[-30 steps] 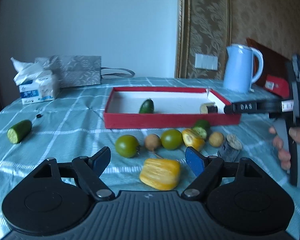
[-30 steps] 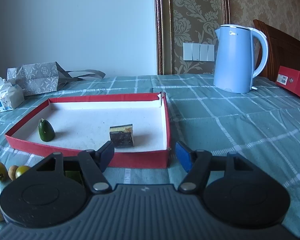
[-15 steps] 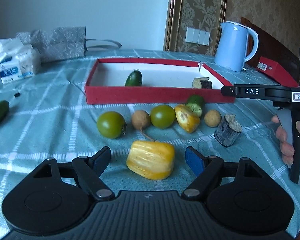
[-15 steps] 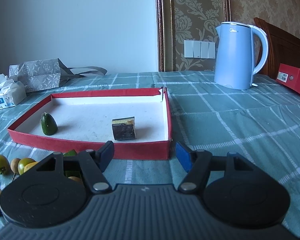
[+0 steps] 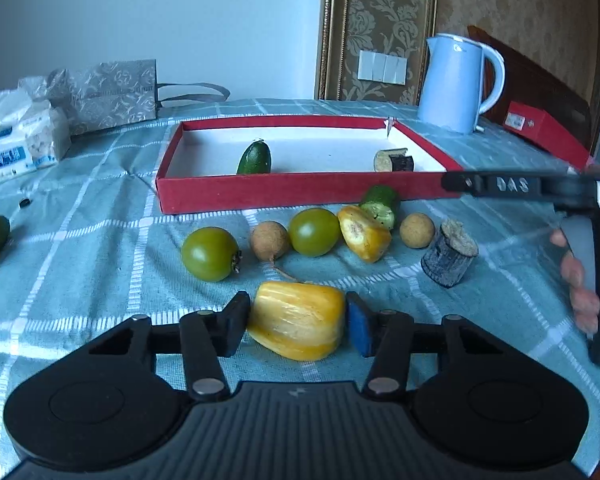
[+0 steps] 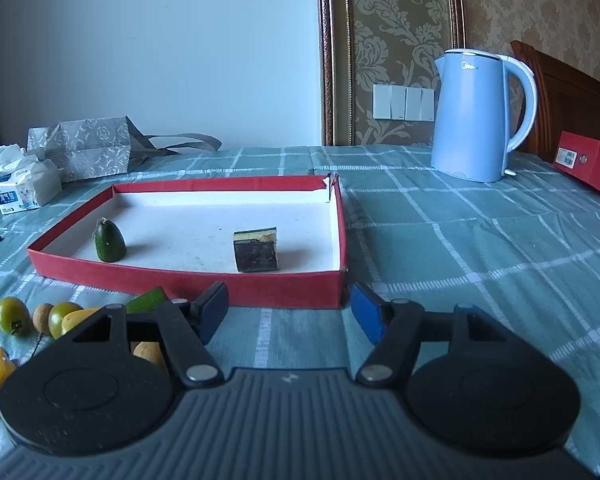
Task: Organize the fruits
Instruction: 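Move the left gripper onto the yellow bell pepper and close it, then grasp a second eggplant chunk with the right gripper while the left gripper holds the pepper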
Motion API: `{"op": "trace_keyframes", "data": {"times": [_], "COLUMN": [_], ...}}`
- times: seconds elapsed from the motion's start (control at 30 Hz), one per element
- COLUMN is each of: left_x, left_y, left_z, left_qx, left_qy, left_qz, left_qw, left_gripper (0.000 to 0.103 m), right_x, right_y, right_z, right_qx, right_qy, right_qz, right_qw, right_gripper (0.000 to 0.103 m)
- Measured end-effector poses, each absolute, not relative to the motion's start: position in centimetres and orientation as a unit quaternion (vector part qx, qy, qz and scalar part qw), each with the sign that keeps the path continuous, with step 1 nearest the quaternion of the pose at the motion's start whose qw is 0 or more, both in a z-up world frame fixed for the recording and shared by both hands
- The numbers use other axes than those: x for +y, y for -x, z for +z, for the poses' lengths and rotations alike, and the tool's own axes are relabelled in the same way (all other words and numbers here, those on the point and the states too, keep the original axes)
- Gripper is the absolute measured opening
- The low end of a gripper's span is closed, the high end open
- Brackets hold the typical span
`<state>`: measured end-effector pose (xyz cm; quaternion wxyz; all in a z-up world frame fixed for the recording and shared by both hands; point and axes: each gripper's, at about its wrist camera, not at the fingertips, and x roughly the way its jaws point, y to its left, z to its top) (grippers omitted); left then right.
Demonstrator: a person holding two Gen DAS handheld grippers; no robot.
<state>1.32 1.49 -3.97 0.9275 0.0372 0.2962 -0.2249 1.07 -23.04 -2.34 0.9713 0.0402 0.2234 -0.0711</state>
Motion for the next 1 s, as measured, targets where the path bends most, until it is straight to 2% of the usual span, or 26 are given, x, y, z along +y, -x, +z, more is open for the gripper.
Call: {"op": "trace_keyframes", "data": {"times": [0.23, 0.73, 1.0], "left_x": [0.3, 1.1, 1.1], "left_y": [-0.6, -0.8, -0.7], "left_z": [-4.2, -4.1, -4.1], "left_qx": [0.273, 0.275, 0.278], "left_qy": [-0.081, -0.061, -0.059], "left_qz": [-0.205, -0.202, -0.202], "left_qw": [0.936, 0.938, 0.937], "left_gripper": [0.05, 0.05, 0.05], "right_x": [-22.8, -18.8, -17.8], "right_y": [1.9, 4.7, 3.3], "right_z": [-2.3, -1.9, -3.1], "right_qx": [0.232, 0.241, 0.263], "right_qy": [-0.031, 0.006, 0.009], "right_qz": [-0.047, 0.029, 0.032], "right_qw": [0.971, 0.97, 0.964], "right_gripper": [0.065, 0.065, 0.056]}}
